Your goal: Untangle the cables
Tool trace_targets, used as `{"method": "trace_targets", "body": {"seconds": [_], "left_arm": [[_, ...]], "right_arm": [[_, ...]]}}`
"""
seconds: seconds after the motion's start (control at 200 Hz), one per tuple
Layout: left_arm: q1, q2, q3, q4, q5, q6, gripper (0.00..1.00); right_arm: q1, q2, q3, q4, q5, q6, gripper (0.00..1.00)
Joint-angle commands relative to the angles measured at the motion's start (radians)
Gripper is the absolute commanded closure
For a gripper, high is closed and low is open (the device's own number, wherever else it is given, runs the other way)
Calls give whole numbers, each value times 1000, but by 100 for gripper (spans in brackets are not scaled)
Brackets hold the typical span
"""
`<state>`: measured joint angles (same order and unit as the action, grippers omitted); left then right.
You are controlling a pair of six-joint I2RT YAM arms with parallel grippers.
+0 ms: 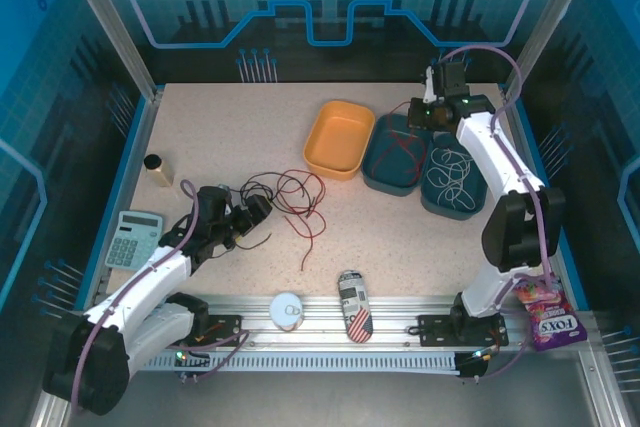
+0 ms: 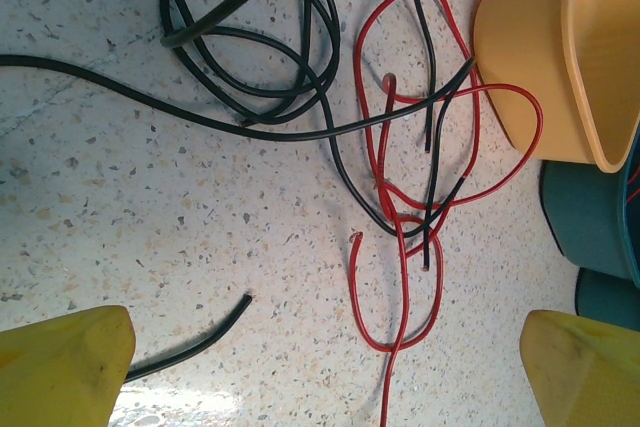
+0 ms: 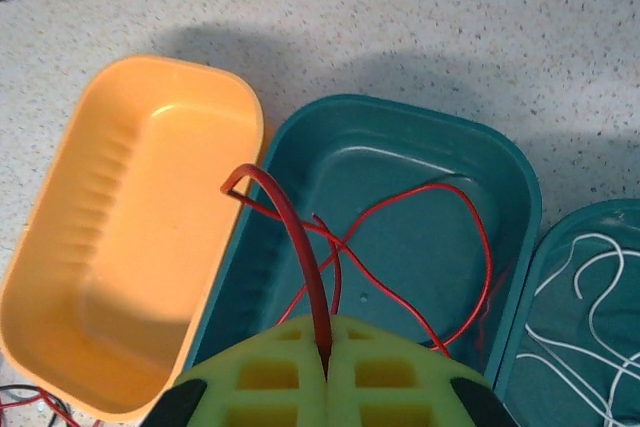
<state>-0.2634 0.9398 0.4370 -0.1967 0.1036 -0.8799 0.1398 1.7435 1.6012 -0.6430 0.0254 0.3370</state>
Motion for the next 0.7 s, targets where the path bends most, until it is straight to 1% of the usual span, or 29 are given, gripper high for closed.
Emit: {"method": "trace_targets", "body": {"seconds": [0.0,0.15,0.285,0.395,0.695], "left_arm": [[9,1,30,3,24,29,1],[9,-1,25,2,25,27,1],[9,-3,22,0,25,28,1],[10,-6,22,-1,25,29,1],[9,-16,15,-6,27,32,1]], "right_arm": [[-22,61,32,-53,-12,13,98],[-39,141,78,-125,-26,36,99],[-58,188,96,-159,-74,61,99],[-74,240,133,-211,-87,73,99],[-70,316,167,-289,-29,65,98]]}}
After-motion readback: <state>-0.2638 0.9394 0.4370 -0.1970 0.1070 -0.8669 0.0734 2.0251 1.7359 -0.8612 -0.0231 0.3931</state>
